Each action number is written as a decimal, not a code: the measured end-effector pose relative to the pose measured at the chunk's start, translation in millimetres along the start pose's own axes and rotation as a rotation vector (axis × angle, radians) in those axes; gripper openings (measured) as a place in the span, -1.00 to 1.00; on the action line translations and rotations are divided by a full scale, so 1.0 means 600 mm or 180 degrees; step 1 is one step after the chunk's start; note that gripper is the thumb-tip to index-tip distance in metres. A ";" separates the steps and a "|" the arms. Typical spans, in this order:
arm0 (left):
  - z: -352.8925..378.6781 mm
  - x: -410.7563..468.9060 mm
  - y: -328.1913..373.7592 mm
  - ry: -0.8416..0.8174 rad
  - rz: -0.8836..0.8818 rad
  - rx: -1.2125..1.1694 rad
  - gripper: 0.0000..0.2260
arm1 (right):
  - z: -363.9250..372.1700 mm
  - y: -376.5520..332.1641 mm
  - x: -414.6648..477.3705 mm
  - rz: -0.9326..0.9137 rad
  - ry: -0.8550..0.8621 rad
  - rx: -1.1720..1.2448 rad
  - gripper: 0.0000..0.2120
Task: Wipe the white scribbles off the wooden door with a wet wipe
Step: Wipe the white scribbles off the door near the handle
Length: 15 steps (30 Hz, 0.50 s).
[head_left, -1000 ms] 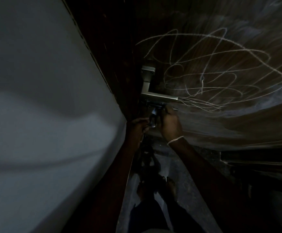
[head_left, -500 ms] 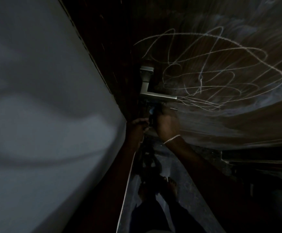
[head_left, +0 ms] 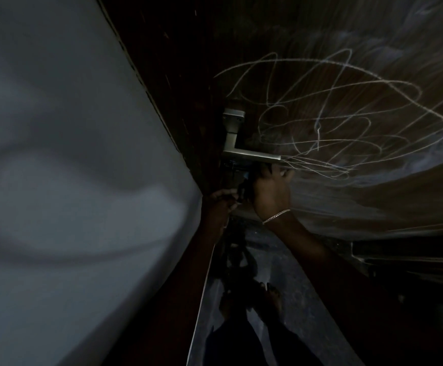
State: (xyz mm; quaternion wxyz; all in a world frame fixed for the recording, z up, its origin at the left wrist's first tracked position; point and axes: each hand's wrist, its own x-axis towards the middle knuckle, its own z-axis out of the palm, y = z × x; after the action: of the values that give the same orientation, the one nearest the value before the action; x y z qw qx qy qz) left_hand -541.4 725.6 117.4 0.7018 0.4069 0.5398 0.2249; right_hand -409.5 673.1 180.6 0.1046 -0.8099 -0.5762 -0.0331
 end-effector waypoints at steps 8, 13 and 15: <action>-0.009 0.008 -0.001 -0.0195 0.0018 0.0150 -0.80 | 0.003 0.010 0.003 0.0026 -0.0047 0.0061 -0.71; -0.006 0.004 -0.005 -0.0014 0.0090 0.0071 -0.83 | 0.000 -0.043 0.034 -0.0150 -0.0210 -0.0092 -0.77; -0.009 0.004 -0.007 0.0025 0.0066 -0.0038 -0.84 | -0.004 -0.063 0.045 -0.0143 -0.0492 -0.0116 -0.76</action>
State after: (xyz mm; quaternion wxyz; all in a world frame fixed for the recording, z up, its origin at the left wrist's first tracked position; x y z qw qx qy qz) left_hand -546.1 727.1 112.3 0.6997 0.4073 0.5370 0.2369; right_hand -436.0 709.3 192.5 0.0442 -0.7987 -0.5999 0.0168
